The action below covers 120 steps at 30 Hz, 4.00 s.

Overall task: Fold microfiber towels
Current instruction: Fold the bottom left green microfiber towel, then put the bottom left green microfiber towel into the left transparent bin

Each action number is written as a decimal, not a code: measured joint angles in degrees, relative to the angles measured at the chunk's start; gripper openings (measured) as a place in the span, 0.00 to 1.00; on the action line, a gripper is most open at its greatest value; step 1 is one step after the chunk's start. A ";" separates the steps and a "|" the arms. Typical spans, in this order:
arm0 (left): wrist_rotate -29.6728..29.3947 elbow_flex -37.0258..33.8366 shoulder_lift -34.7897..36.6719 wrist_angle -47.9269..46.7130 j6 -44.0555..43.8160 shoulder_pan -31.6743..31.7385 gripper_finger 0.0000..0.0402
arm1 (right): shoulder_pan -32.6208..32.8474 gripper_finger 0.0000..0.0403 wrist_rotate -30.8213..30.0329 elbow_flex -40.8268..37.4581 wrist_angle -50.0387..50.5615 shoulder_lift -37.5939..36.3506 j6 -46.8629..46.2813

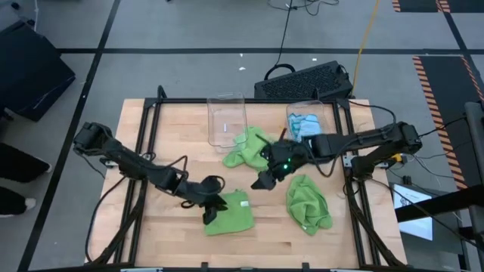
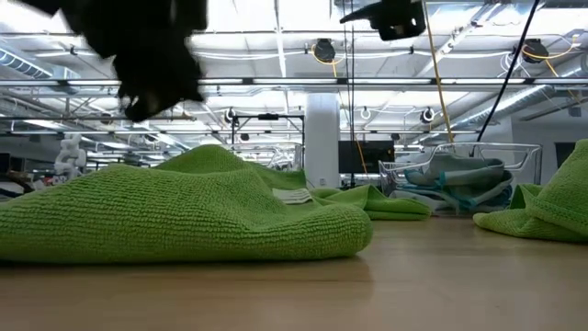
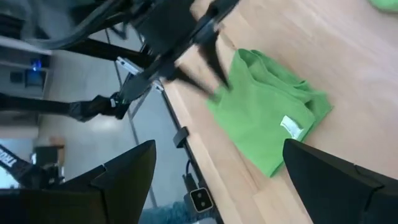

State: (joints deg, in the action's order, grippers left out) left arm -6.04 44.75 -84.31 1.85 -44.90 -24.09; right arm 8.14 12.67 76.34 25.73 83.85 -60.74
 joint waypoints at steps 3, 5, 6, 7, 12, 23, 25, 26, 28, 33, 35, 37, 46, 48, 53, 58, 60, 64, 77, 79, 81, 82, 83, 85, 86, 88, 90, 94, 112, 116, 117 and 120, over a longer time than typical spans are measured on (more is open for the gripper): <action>-6.84 -5.55 -0.02 2.06 -0.74 -1.36 0.16 | 3.00 0.85 -2.88 -3.74 -5.26 0.04 -3.65; -9.82 -8.72 0.00 2.29 -0.73 -1.58 0.11 | 4.72 0.84 -5.14 -7.91 -11.01 -0.01 -7.94; -10.73 -10.37 0.00 2.37 -0.69 -1.31 0.08 | 5.41 0.84 -6.15 -10.34 -13.88 0.01 -10.80; -11.19 -11.93 0.00 2.40 -0.60 -0.83 0.06 | 5.98 0.83 -6.99 -12.67 -16.66 0.10 -13.62; -7.75 -17.66 0.00 5.73 -0.39 2.15 0.02 | 8.58 0.80 -11.07 -22.19 -30.88 0.10 -24.49; -6.20 -11.30 8.97 1.29 -0.78 1.53 0.02 | 10.89 0.79 -13.28 -22.60 -31.16 0.07 -25.48; -9.42 -10.32 9.73 2.64 -1.21 0.29 0.02 | 10.88 0.79 -14.21 -22.60 -31.09 0.07 -25.43; -10.38 -10.27 9.54 4.45 -1.23 -0.30 0.02 | 10.72 0.79 -14.82 -22.60 -31.21 0.07 -25.24; -10.86 -10.65 7.44 10.48 -0.68 -1.28 0.02 | 10.10 0.78 -15.67 -22.60 -32.61 0.55 -24.01; -10.03 -11.53 -1.13 18.03 0.10 -2.19 0.02 | 8.37 0.71 -14.10 -22.49 -44.92 7.13 -20.32; -9.73 -11.48 -3.96 19.38 -0.28 -2.43 0.02 | 8.30 0.65 -14.03 -22.49 -51.30 11.14 -19.76; -9.53 -11.53 -6.30 19.17 -0.22 -2.74 0.02 | 8.06 0.58 -13.59 -21.62 -56.12 15.61 -19.79; -9.58 -11.44 -14.76 20.31 -1.86 -2.15 0.02 | 7.23 0.23 -6.83 -10.33 -45.02 27.84 -16.58; -9.58 -11.40 -15.12 20.52 -1.72 -2.17 0.02 | 6.35 0.18 -8.17 -9.86 -41.54 28.53 -16.58; -9.58 -11.34 -15.38 20.28 -1.60 -2.15 0.02 | 2.79 0.09 -8.86 -10.34 -36.79 28.49 -16.56; -9.17 -11.42 -14.34 19.45 -0.84 -1.86 0.02 | 0.10 0.04 -9.49 -11.60 -31.78 28.49 -16.14; -8.97 -11.47 -13.27 18.37 -1.11 -1.51 0.02 | -0.31 0.03 -9.39 -12.71 -30.65 28.51 -16.41; -8.80 -11.53 -9.66 15.43 -2.29 -0.41 0.02 | -0.75 0.02 -8.97 -13.79 -31.02 28.47 -16.69; -8.79 -11.45 6.40 6.32 -3.69 2.01 0.02 | -3.98 0.13 -4.77 -13.92 -25.18 18.66 -11.01; -8.77 -11.47 6.80 8.24 -3.70 1.31 0.02 | -3.04 0.21 -3.79 -13.86 -22.15 16.63 -13.98; -8.66 -11.47 6.77 9.12 -3.71 0.36 0.02 | -1.28 0.29 -3.49 -13.88 -19.21 15.21 -18.15; -8.68 -11.47 6.56 9.28 -3.87 -0.08 0.02 | -0.18 0.33 -3.41 -13.88 -19.07 14.89 -20.45; -8.72 -11.47 5.96 9.71 -3.96 -0.43 0.02 | 0.90 0.37 -3.41 -13.86 -19.14 14.87 -22.28; -8.68 -11.45 4.48 10.62 -4.16 -0.96 0.02 | 3.02 0.45 -3.45 -13.88 -20.23 15.39 -26.02; -8.67 -11.51 4.13 10.33 -4.13 -1.41 0.02 | 4.01 0.49 -3.47 -13.84 -21.39 16.08 -27.80; -8.42 -11.43 2.52 13.00 -3.86 -1.89 0.02 | 6.09 0.55 -3.47 -13.81 -21.32 17.59 -30.80; -8.12 -11.34 0.16 13.16 -3.69 -2.27 0.02 | 7.72 0.60 -3.45 -13.86 -21.03 19.49 -33.27; -6.86 -11.43 -5.99 13.31 -4.78 -2.32 0.02 | 9.83 0.65 -3.45 -13.88 -21.86 21.80 -36.77; -0.15 -11.27 -18.57 25.11 -2.39 -1.93 0.02 | 10.95 0.67 -3.93 -13.09 -37.99 30.95 -41.71; -0.49 -11.32 -18.75 25.09 -2.28 -1.93 0.02 | 9.86 0.64 -4.51 -13.18 -40.50 31.31 -39.46; -0.55 -11.32 -18.75 25.13 -2.09 -1.93 0.02 | 9.63 0.62 -4.94 -13.18 -40.56 31.40 -38.69; -0.81 -11.38 -18.82 25.20 -1.25 -1.92 0.02 | 9.30 0.57 -5.20 -13.18 -40.67 31.54 -37.55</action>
State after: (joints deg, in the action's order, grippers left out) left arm -6.85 33.37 -103.13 27.05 -46.15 -26.02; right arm 17.44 7.46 63.16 -14.94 115.39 -98.28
